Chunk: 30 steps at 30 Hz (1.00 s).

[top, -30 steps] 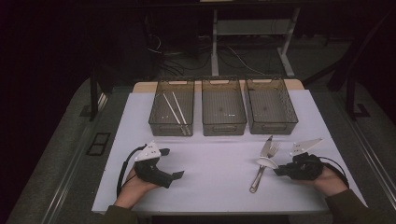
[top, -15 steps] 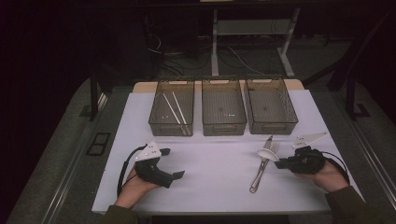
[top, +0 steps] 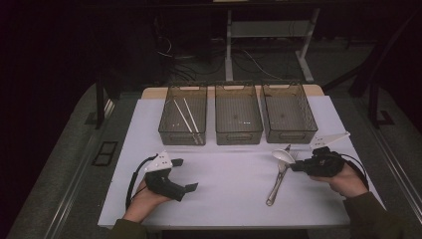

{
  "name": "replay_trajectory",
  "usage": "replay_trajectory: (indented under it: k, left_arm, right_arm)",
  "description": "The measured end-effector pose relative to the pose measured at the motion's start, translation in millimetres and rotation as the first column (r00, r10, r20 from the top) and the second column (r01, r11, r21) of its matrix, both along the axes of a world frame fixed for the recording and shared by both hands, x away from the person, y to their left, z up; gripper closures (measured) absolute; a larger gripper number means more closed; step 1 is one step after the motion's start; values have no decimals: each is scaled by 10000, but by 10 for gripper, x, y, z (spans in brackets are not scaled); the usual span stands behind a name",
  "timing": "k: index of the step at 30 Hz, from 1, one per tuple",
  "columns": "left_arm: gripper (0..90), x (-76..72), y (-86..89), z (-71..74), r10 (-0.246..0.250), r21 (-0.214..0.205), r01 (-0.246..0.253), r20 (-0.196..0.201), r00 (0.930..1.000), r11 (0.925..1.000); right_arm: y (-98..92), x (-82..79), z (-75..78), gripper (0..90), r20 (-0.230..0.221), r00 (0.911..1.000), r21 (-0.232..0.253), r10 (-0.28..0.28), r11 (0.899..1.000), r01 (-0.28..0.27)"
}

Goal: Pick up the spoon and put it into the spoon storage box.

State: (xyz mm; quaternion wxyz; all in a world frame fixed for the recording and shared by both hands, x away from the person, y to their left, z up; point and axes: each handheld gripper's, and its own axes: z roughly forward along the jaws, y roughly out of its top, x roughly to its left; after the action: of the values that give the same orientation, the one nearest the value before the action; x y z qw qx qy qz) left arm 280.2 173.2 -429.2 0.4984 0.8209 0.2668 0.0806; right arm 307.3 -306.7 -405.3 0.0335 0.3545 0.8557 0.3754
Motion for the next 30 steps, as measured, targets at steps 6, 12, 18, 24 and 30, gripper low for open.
replay_trajectory:
  k: [6,12,18,24,30]
  left_arm:
    - [0,10,2,-4,41,-96,-41,-9,10000,9999]
    - [0,16,6,-2,112,-71,-113,-53,9999,9999]
    - [0,13,-4,-1,112,-103,-113,-146,9998,9999]
    - [0,9,-17,-2,4,-36,-4,-115,9999,10000]
    - [0,7,-22,-5,-78,-1,78,-90,9999,10000]
  right_arm:
    - [44,50,31,846,34,10000,116,-2,9999,2]
    - [76,99,92,846,76,9998,198,-189,9996,187]
    - [121,172,162,846,149,9995,385,-278,9989,272]
    - [187,254,242,846,266,9992,429,-312,9986,300]
    - [279,359,308,846,345,9991,605,-240,9979,219]
